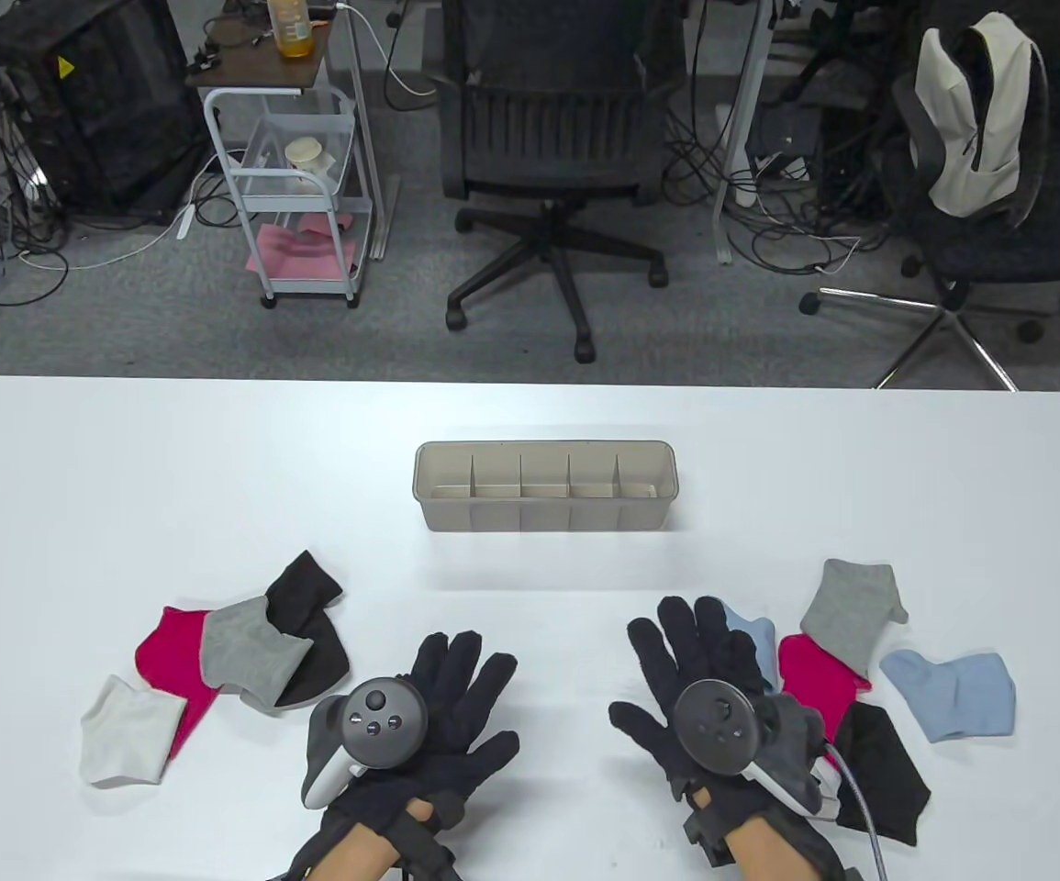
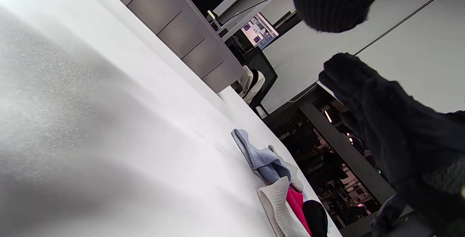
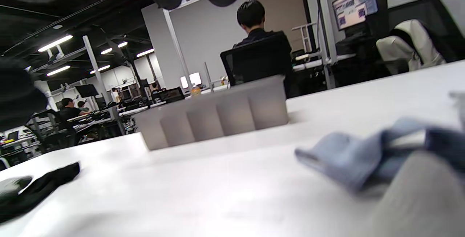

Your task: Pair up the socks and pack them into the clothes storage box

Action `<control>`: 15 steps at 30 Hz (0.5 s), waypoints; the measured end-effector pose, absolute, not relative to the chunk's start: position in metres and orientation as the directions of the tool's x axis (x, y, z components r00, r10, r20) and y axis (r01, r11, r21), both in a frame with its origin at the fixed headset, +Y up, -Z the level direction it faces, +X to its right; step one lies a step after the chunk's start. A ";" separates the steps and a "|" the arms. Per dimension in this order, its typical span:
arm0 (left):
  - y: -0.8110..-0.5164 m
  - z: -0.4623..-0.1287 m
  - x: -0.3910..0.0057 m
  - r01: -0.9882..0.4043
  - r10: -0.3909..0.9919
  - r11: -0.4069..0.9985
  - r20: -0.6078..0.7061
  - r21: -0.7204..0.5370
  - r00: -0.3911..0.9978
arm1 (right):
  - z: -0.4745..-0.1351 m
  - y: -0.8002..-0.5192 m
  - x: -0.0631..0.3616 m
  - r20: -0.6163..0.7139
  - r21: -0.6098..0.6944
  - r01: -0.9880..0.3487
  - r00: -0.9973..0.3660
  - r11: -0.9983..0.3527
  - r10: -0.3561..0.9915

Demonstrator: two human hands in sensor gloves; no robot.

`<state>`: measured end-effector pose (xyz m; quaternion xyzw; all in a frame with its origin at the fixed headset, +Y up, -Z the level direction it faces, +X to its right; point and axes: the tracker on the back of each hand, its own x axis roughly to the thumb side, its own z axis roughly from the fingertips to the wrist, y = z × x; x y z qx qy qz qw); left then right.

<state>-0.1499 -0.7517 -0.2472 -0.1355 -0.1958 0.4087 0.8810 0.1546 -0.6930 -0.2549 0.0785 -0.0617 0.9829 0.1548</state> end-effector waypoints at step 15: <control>-0.750 -0.248 -0.152 -0.682 0.782 0.620 0.237 -0.388 0.576 | -0.305 -0.680 0.168 -0.021 -0.122 0.007 -1.000 -0.992 -0.004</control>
